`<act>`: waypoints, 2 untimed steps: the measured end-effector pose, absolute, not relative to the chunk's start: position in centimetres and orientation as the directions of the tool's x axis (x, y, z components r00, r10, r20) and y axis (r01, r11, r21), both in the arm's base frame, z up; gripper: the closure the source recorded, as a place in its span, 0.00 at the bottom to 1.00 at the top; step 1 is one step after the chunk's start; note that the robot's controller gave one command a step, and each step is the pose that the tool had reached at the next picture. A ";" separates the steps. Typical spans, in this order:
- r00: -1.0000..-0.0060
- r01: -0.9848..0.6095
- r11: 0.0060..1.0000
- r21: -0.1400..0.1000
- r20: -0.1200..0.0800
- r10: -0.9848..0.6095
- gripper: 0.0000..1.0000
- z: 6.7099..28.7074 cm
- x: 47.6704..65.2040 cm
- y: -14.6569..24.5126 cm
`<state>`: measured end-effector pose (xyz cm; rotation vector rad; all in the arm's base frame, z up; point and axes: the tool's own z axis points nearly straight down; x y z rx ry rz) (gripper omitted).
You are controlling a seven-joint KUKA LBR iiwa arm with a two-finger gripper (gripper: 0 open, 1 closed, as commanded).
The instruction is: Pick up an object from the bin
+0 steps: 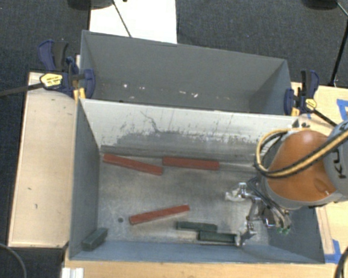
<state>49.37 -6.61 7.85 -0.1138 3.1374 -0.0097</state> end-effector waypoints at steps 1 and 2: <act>-1.000 0.012 1.000 -0.003 -0.005 0.012 0.00 8.8 50.6 -3.7; -0.984 -0.178 0.984 0.001 0.000 -0.178 1.00 9.4 49.7 2.6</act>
Offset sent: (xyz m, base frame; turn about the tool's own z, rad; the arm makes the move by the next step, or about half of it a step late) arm 0.0031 0.0915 0.0158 -0.1038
